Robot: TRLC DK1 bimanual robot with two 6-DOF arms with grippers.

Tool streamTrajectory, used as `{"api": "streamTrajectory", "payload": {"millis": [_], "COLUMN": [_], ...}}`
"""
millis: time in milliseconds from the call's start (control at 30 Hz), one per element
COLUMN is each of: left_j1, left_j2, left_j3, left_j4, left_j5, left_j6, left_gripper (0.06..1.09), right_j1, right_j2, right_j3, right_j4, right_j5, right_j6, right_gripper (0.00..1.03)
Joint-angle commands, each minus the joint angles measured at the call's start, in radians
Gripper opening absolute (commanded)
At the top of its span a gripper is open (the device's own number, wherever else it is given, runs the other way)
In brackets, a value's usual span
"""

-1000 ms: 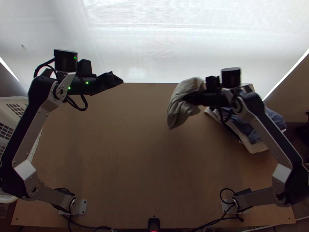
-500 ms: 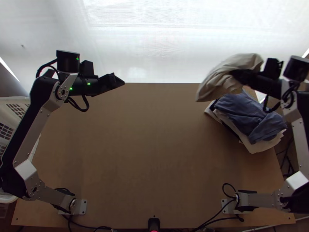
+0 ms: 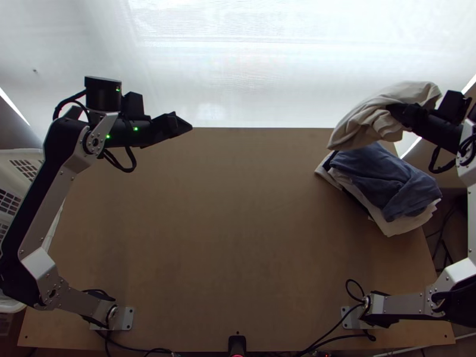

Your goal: Fold the t-shirt

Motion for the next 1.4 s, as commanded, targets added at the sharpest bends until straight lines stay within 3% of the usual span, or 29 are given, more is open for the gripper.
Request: {"api": "streamTrajectory", "payload": {"millis": [0, 400, 733, 1200, 1300, 1367], "left_j1": [0.003, 0.011, 0.030, 0.062, 0.056, 0.054], "left_j2": [-0.002, -0.004, -0.016, -0.042, -0.040, -0.040], "left_j3": [0.011, 0.026, 0.029, 0.023, 0.023, 0.023], "left_j4": [0.001, 0.001, -0.013, -0.054, -0.054, -0.053], "left_j5": [0.002, 0.008, 0.022, 0.046, 0.048, 0.048], "left_j6": [0.001, 0.001, 0.004, 0.031, 0.030, 0.030], "left_gripper": [1.05, 1.05, 1.05, 1.05, 1.05, 1.05], "right_j1": [-0.077, -0.278, -0.369, -0.392, -0.399, -0.415], "right_j2": [-0.025, -0.063, -0.085, -0.074, -0.066, -0.068], "right_j3": [-0.075, -0.279, -0.413, -0.436, -0.448, -0.449], "right_j4": [-0.019, -0.227, -0.257, -0.188, -0.163, -0.161], "right_j5": [-0.002, 0.003, 0.069, 0.199, 0.262, 0.268], "right_j6": [-0.024, -0.233, -0.363, -0.365, -0.365, -0.365], "right_gripper": [0.03, 0.03, 0.03, 0.04, 0.18, 0.21]}}
